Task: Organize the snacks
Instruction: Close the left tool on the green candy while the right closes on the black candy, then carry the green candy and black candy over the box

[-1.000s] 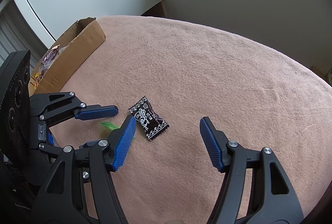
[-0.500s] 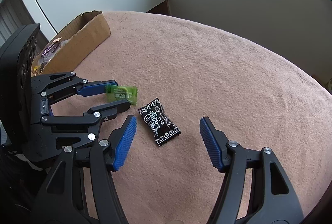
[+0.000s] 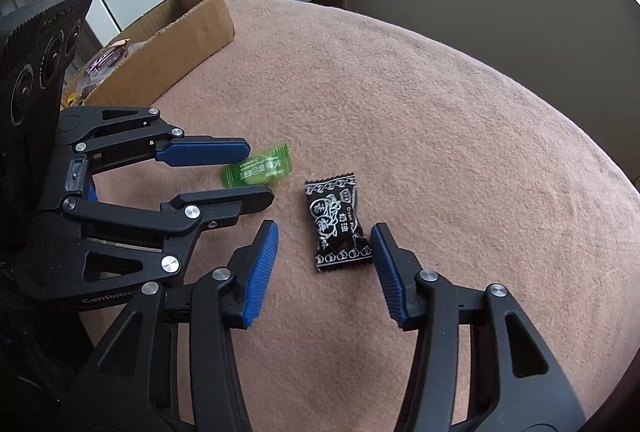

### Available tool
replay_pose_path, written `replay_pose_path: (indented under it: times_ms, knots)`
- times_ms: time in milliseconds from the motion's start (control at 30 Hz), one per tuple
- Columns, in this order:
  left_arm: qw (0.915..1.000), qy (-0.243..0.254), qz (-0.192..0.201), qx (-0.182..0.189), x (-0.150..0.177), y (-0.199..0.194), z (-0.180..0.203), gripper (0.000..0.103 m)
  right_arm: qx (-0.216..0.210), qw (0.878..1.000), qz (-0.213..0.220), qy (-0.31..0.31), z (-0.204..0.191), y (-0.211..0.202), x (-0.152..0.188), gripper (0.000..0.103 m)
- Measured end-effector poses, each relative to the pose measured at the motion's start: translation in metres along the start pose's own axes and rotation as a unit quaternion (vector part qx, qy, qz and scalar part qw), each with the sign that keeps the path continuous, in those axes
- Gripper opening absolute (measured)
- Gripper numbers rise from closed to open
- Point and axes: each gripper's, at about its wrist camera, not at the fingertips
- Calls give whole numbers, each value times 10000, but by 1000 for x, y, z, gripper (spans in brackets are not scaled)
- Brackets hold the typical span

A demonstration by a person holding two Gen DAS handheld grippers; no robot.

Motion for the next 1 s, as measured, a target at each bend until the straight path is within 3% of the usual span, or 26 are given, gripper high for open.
replay_pose_path:
  times_ms: [133, 333, 467, 567, 1000]
  knots:
    - [9996, 256, -9, -87, 3, -1, 11, 29, 220, 9996, -35, -180, -4, 0, 1, 47]
    - [9995, 180, -23, -264, 2, 6, 6, 29, 479, 9985, -1, -266, -2, 8, -5, 46]
    - [9993, 188, -14, -309, 2, 6, 4, 29, 614, 9974, 23, -364, -3, 12, -8, 38]
    - [9991, 206, 6, -380, 4, 1, 2, 21, 683, 9970, 37, -357, -1, 11, -8, 27]
    - [9989, -46, 294, -371, 1, -26, -8, 20, 1048, 9942, 214, 120, 14, -25, -6, 26]
Point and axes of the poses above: each gripper's, at about its wrist camera, not at the fingertips, and y roughly the way its jaws point, z to its right, x to its underside, and after that the axes turned 15 degrees about z, right-handed
